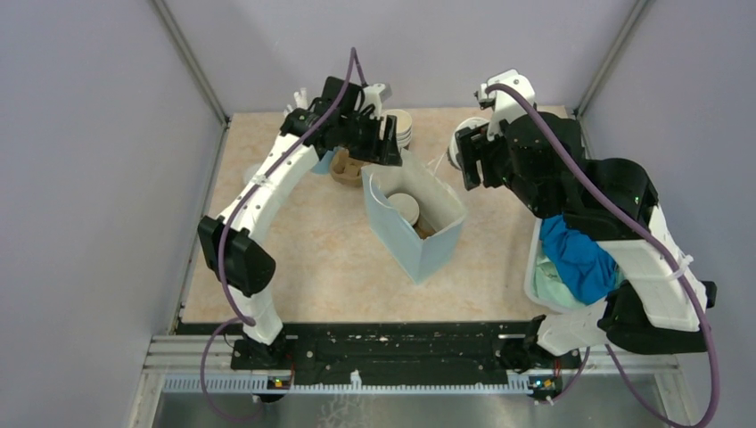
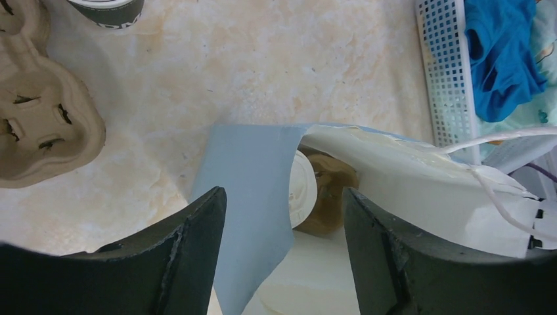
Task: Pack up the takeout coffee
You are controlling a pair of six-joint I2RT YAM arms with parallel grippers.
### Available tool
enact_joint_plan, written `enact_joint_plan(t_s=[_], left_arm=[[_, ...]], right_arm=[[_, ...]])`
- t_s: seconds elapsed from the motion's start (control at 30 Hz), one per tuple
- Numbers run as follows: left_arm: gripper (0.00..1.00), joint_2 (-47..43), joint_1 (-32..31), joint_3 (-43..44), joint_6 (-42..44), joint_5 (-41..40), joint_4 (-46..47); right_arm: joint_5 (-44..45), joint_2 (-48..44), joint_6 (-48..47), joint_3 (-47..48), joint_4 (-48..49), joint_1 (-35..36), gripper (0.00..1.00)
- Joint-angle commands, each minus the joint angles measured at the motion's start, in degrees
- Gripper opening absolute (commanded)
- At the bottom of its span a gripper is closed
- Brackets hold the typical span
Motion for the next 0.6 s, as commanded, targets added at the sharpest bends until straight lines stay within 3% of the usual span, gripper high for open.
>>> enact_joint_plan(t_s=[0.0,0.13,0.23,0.57], left_arm=[[0.70,2.45,-1.81,3.05,3.70,-2.29,-0.15],[0.66,4.65,-3.71,4.90,4.48,-3.78,-0.59],[0.57,5.91,-4.69,6.23,4.68,-6.75,-0.89],[0.18,4.14,-5.09,4.31,4.27,-15.53,3.85]], right_arm=[[-3.05,-0.78,-1.28,2.28,1.18,-0.51,0.67],[-5.35,-0.92,-0.96,3.49,0.25,-0.49,0.67],[-8.31,-1.42,-0.96,4.23,-0.20,-0.51,0.67],[-26.42,-0.77,-2.46,0.17,-1.67,-0.50,0.67]])
